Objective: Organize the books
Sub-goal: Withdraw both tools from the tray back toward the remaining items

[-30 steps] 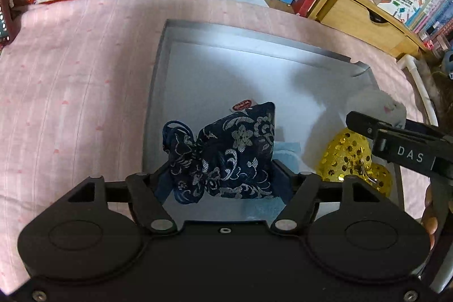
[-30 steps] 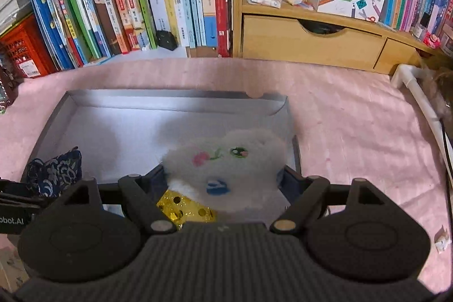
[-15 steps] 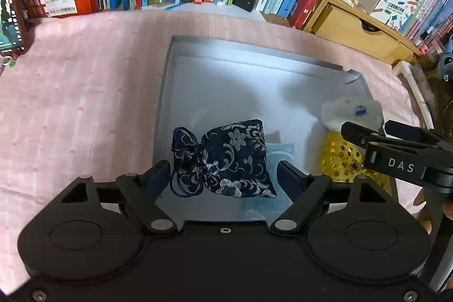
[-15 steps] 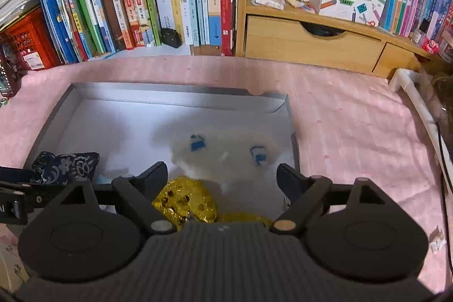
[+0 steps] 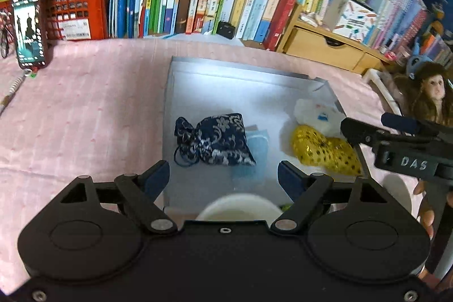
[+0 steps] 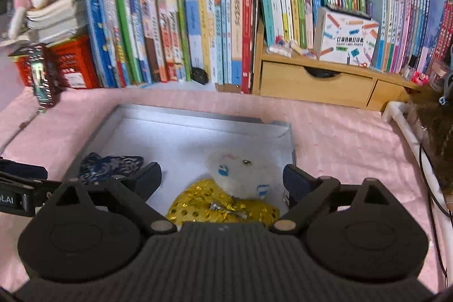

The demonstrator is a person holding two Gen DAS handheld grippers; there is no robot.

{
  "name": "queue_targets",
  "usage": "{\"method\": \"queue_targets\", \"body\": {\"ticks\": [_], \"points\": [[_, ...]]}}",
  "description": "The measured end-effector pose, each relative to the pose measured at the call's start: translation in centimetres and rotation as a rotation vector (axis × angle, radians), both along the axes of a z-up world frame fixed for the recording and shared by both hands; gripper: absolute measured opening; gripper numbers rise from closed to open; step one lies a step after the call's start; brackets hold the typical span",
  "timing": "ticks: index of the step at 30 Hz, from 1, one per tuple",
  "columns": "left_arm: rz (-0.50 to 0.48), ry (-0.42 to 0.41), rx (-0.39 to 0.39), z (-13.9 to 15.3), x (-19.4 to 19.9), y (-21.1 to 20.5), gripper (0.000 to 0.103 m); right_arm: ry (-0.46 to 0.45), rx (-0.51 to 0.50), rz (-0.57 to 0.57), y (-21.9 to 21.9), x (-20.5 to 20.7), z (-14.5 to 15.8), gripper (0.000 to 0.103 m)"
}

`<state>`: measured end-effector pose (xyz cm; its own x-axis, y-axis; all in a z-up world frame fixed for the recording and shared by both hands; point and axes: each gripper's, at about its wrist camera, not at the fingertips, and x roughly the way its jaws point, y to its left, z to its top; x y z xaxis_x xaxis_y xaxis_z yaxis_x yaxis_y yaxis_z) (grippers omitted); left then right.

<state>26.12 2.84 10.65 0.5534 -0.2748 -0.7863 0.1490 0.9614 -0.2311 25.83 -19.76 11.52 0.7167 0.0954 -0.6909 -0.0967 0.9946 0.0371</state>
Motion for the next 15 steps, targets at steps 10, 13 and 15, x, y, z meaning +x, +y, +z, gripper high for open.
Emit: {"method": "queue_targets", "body": {"ticks": [10,13,15], "points": [[-0.03,-0.128,0.052,0.9,-6.6,-0.2,0.083,-0.157,0.031,0.007,-0.7,-6.3,1.2,0.103],[-0.038,-0.152,0.035,0.9,-8.4,-0.2,0.085,-0.193,0.032,0.003,-0.8,-7.9,1.1,0.103],[-0.044,-0.172,0.03,0.8,-9.7,-0.3,0.085,-0.218,0.023,0.008,-0.8,-9.0,1.0,0.103]]}}
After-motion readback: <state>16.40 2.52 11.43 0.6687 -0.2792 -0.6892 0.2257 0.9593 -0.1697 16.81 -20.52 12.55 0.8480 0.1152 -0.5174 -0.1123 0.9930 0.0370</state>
